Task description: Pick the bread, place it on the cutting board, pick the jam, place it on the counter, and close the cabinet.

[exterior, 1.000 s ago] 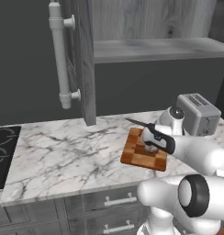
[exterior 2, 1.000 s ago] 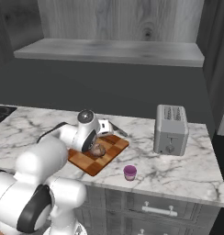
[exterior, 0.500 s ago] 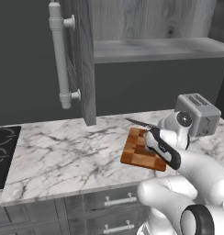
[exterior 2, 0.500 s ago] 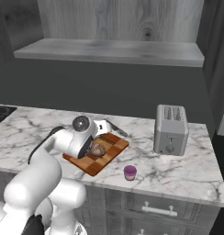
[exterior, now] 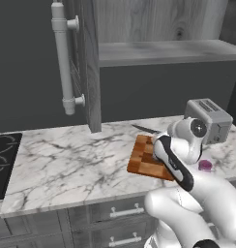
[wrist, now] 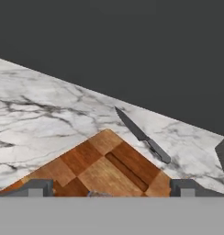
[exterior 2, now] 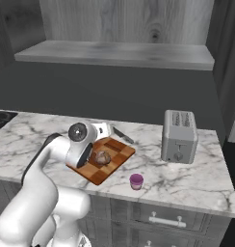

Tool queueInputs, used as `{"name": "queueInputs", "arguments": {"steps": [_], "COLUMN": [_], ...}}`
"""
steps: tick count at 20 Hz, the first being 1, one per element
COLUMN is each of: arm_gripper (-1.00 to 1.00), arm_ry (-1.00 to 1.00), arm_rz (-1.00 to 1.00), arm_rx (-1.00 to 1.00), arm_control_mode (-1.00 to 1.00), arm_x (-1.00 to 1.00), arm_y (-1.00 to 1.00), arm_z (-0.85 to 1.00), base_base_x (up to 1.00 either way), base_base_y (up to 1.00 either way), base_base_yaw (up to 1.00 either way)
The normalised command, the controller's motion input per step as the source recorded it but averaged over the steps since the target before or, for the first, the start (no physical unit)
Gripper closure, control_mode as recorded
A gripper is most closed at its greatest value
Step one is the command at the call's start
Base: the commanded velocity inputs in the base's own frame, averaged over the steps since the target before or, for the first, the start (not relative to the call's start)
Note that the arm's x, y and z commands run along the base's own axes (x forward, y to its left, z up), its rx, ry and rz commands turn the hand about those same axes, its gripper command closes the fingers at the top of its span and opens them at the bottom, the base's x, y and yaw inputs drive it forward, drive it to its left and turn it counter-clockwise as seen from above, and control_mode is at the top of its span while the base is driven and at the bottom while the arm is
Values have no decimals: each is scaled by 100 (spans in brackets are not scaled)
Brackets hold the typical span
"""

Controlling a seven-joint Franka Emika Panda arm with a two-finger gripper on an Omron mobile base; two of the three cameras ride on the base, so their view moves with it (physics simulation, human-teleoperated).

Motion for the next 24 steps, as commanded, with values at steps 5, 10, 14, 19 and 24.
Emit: {"name": "queueInputs", "arguments": {"steps": [5, 10, 14, 19, 24], "arm_gripper": [-100, -100, -100, -100, -100], "arm_ry": [-15, -11, -9, -8, -4], "arm_rz": [0, 0, 0, 0, 0], "arm_rx": [0, 0, 0, 0, 0], "arm_control_mode": [-100, -100, -100, -100, -100], "arm_x": [-24, -14, -13, -16, -19], "arm_y": [15, 38, 37, 29, 19], "arm_z": [15, 16, 24, 27, 23], "base_base_x": [0, 0, 0, 0, 0], "base_base_y": [0, 0, 0, 0, 0], "base_base_yaw": [0, 0, 0, 0, 0]}}
